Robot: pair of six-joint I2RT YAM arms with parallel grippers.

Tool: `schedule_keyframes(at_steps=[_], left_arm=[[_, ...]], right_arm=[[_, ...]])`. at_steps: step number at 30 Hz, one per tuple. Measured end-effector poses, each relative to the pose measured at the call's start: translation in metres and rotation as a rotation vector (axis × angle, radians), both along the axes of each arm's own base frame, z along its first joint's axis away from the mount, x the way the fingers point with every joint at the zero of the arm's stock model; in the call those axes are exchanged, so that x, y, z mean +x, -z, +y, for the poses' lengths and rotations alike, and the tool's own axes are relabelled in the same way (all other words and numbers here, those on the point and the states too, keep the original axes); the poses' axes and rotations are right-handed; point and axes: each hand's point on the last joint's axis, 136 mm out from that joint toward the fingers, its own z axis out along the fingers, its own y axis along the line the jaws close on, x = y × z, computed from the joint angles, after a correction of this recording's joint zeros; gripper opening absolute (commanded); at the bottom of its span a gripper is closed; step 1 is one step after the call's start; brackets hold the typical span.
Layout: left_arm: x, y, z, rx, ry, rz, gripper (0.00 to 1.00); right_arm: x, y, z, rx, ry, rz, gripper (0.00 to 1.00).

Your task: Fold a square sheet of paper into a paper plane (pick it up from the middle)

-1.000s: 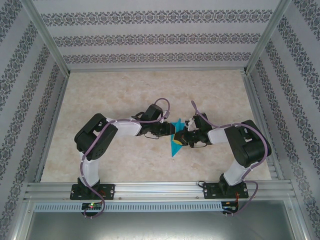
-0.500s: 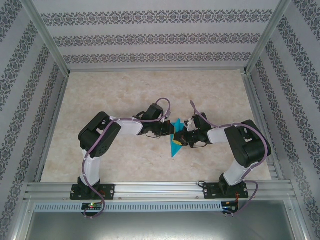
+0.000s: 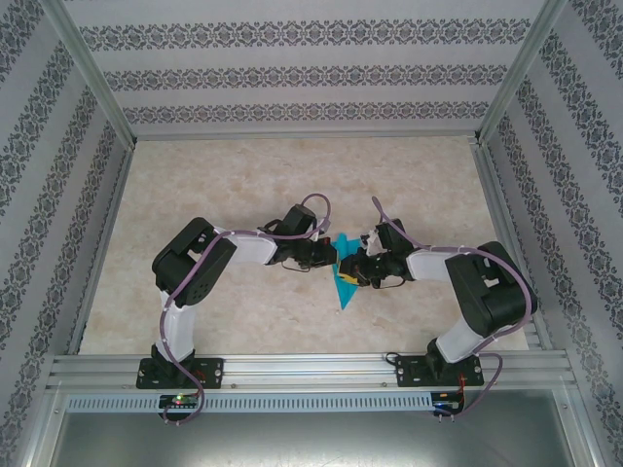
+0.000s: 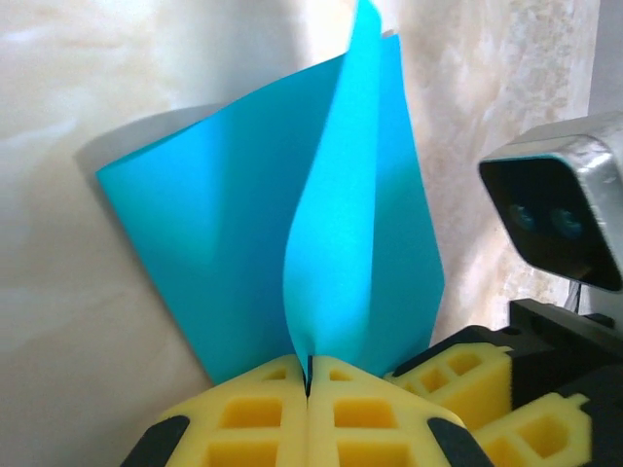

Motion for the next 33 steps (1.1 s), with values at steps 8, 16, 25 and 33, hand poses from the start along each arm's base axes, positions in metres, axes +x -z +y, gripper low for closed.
schedule_keyframes(at_steps=[8,16,25,33], left_arm=[[0.0,0.002,0.003,0.004,0.0,-0.001,0.0],[0.0,0.006,0.004,0.005,0.014,-0.001,0.0],[-0.001,0.006,0.003,-0.001,0.02,0.004,0.0],[0.0,0.006,0.002,-0.003,0.025,0.015,0.0]], right_arm=[[-0.002,-0.017,-0.003,-0.01,-0.005,-0.047,0.24],[-0.02,-0.029,-0.001,-0.022,-0.046,-0.076,0.23],[-0.05,-0.011,-0.008,-0.145,-0.093,-0.05,0.3],[-0.062,-0.016,-0.019,-0.354,-0.174,-0.232,0.31]])
